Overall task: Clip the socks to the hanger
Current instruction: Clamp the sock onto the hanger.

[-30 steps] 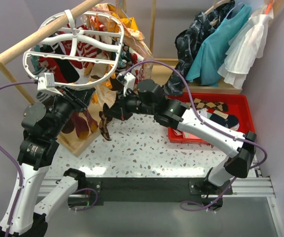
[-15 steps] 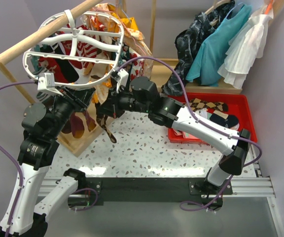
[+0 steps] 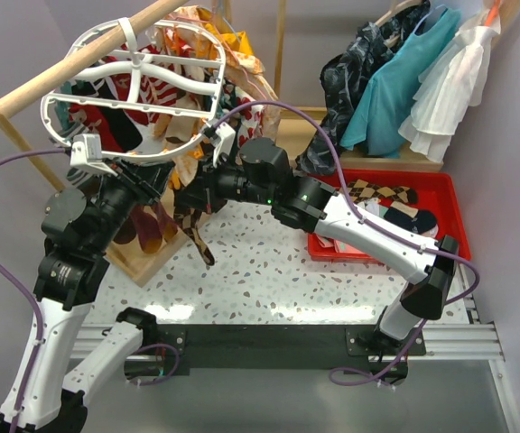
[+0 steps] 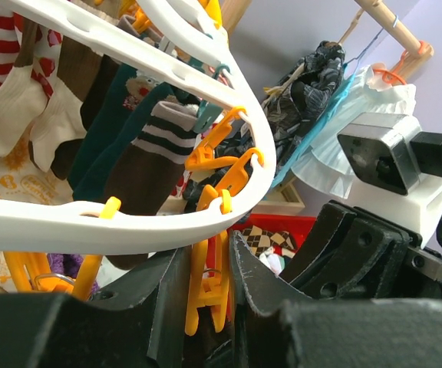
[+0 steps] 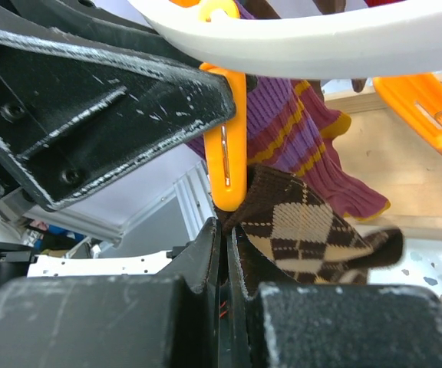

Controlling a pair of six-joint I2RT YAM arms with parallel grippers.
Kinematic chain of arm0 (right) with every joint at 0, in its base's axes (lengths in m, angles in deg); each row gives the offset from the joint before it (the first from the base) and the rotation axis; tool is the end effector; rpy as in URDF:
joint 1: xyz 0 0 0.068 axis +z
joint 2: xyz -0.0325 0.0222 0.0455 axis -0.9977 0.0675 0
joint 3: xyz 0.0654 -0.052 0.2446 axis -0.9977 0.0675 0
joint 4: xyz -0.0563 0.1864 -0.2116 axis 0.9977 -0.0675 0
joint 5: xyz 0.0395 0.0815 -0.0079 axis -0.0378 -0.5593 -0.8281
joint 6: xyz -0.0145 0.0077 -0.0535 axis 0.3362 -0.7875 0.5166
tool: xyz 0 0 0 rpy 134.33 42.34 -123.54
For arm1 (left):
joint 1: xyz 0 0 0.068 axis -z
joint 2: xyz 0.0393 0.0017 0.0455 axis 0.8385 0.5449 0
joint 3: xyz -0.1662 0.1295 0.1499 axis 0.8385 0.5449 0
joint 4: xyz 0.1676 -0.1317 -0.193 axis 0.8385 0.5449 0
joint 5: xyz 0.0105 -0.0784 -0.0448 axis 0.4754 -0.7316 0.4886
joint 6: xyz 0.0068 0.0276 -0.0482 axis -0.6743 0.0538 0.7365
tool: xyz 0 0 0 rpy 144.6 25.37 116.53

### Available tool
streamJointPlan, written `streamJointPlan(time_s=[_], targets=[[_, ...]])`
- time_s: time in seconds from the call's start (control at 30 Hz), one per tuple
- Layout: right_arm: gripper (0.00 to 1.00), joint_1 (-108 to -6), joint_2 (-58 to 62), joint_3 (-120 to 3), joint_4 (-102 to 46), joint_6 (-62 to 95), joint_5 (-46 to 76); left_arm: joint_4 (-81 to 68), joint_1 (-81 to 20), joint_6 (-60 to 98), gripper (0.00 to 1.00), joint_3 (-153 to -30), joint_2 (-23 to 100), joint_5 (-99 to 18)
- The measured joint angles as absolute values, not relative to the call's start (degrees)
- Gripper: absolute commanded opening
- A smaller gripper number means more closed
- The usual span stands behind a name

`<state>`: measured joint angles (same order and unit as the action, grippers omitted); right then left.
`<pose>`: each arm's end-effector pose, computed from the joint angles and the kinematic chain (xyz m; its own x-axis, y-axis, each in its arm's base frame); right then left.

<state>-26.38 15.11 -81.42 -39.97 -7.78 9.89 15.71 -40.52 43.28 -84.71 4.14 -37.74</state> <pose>0.2018 0.3632 0.4288 -0.5519 0.0549 -0.8321 -0.7809 0.3159 0.5389 0.1599 -0.0510 0.4528 -0.1644 -0.5666 -0.8074 0.3395 0.7361 -0.5856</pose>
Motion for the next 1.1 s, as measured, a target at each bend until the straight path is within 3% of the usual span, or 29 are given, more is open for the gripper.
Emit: streamJointPlan(time_s=[0.63,0.67,0.83,0.87,0.9,1.1], targets=[[0.00,-26.1,16.0,-83.5,-39.1,-9.6,9.8,11.3,-40.5,41.4,0.02,-81.2,2.1,-38.2],[0.00,-26.1,16.2,-83.7,-39.1,-9.7,9.8,11.3,-40.5,41.2,0.05,-81.2,2.1,-38.2],[0.00,-26.1,16.4,-84.0,-38.9,-9.7,9.8,11.3,-40.6,40.6,0.41,-81.2,1.8,-38.2],[0.03,-26.1,16.4,-84.0,-38.8,-9.8,9.8,11.3,-40.6,40.5,0.46,-81.2,1.7,-38.2],[0.16,-26.1,16.4,-84.0,-38.7,-9.8,9.9,11.4,-40.6,40.3,0.53,-81.2,1.6,-38.2],[0.37,-26.1,16.4,-84.0,-37.0,-10.1,9.9,13.2,-40.6,40.3,0.64,-81.9,0.7,-38.2]])
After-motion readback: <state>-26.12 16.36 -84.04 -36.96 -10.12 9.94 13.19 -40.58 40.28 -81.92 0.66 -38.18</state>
